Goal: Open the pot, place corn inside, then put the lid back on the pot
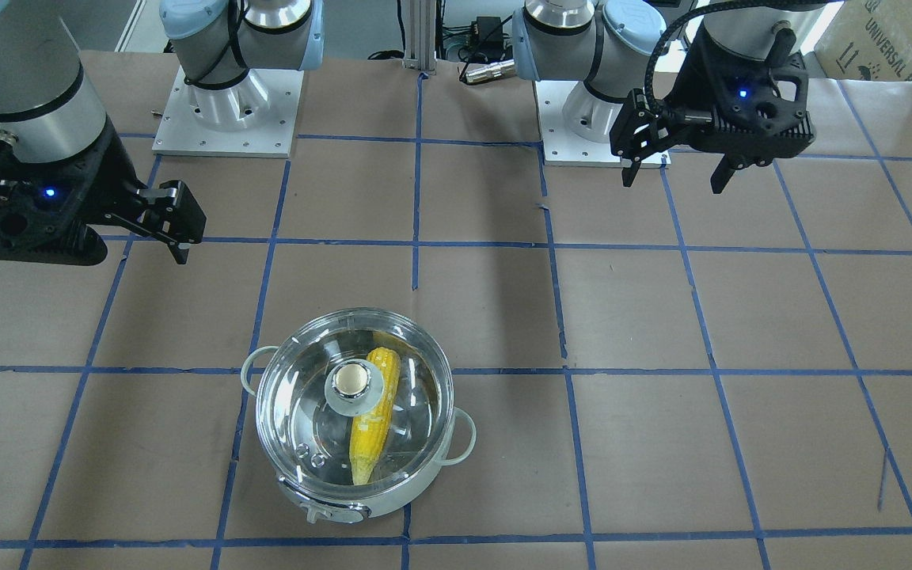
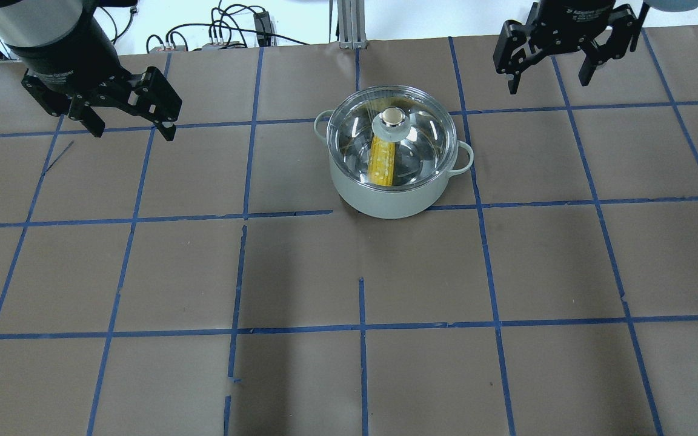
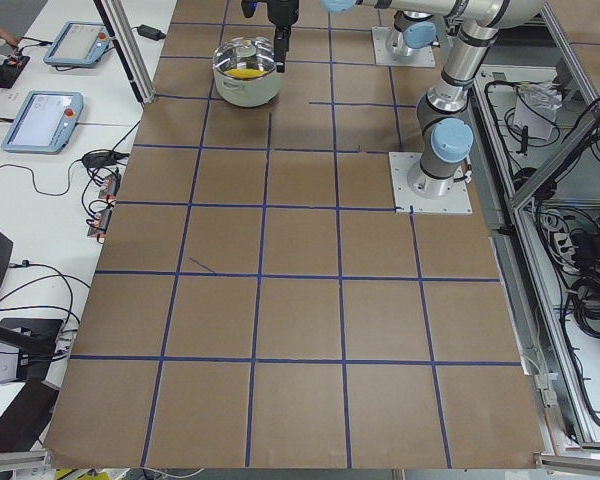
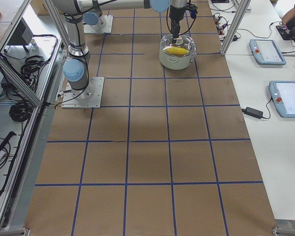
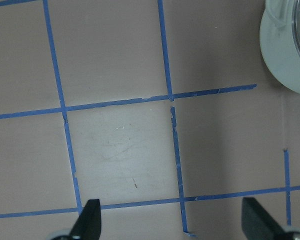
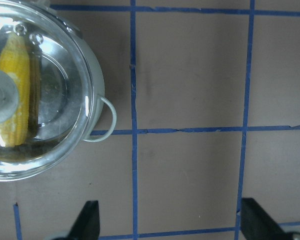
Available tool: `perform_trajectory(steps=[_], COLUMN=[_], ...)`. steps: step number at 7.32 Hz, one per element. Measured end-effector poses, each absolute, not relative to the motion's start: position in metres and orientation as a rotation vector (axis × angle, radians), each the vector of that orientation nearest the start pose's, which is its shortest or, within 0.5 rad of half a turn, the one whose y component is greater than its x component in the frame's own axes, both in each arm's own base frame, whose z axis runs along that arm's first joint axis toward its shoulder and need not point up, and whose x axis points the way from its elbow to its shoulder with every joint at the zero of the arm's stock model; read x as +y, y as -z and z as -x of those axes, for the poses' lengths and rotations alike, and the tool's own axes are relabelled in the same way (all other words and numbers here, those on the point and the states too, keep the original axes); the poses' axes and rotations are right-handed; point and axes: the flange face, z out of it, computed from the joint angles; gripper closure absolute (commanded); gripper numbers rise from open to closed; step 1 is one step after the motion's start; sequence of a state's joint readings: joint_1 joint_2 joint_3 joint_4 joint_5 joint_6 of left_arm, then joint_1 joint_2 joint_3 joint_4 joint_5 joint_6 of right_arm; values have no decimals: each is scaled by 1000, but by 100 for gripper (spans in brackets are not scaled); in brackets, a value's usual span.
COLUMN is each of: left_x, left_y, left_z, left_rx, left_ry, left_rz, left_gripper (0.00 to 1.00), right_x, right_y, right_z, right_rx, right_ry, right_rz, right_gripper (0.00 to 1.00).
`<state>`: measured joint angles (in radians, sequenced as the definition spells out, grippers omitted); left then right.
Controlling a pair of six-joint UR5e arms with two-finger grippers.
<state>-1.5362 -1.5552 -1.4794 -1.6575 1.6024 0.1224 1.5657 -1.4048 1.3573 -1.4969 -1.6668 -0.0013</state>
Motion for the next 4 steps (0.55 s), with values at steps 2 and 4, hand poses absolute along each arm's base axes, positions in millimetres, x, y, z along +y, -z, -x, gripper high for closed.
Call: perform_trajectory(steps=[2,4], left_x=[-489,-489], left_y=[-532,-532], left_z=[111,111], left_rx=[3107,3107], left_ry=[26,27], left_rz=[-123,-123], left_gripper=[0,0], right_x=[-542,-538], right_y=[-492,-491], right_z=[-120,-121], right_rx=[3226,3211], right_ry=[-68,-73], right_rz=[-17,-17], right_gripper=[0,0])
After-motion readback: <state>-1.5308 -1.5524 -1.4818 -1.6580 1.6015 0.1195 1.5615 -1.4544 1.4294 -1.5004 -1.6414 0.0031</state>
